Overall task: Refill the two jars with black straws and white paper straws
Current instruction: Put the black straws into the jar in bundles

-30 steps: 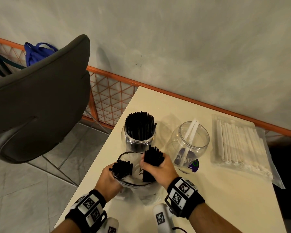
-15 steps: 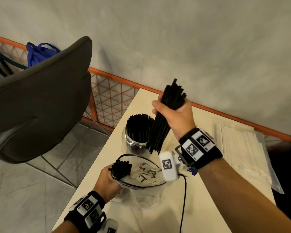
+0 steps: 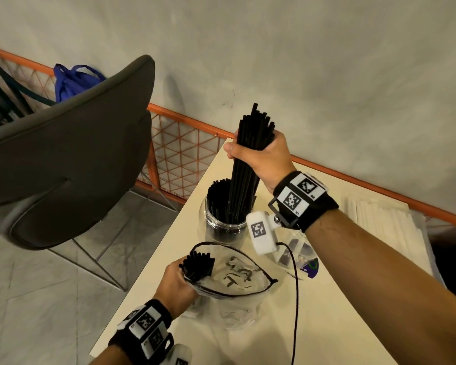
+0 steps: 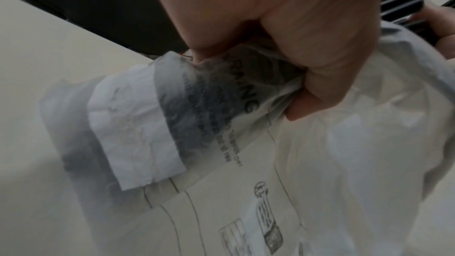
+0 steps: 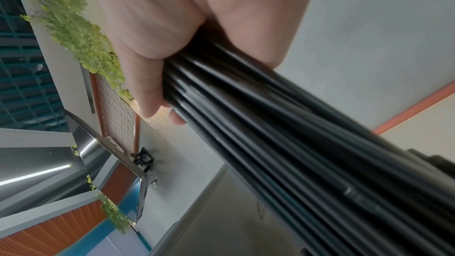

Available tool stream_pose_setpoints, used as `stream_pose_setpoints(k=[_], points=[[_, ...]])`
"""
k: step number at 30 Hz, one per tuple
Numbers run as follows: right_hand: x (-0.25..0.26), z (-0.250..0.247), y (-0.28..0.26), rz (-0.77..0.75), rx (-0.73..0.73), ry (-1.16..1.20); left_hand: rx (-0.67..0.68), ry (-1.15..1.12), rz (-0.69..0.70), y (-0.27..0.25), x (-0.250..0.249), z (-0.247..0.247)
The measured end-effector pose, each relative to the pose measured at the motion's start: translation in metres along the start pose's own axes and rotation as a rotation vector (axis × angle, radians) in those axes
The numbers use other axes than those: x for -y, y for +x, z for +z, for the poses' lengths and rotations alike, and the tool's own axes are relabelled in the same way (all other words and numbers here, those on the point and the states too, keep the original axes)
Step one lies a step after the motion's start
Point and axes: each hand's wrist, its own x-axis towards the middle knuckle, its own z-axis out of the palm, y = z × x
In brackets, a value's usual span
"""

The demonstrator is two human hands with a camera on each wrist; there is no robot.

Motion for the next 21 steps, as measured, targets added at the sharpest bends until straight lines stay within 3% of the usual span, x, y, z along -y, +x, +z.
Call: stream_pose_setpoints(k=[8, 21], points=[[-0.02, 0.001, 0.004, 0.086, 0.019, -0.016, 0.012, 0.004, 0.005, -0.003, -0.006, 0.0], [-0.029, -0.003, 0.001, 0.076, 0.078, 0.066, -0.001, -0.021, 0.011, -0.004, -0.003, -0.003]])
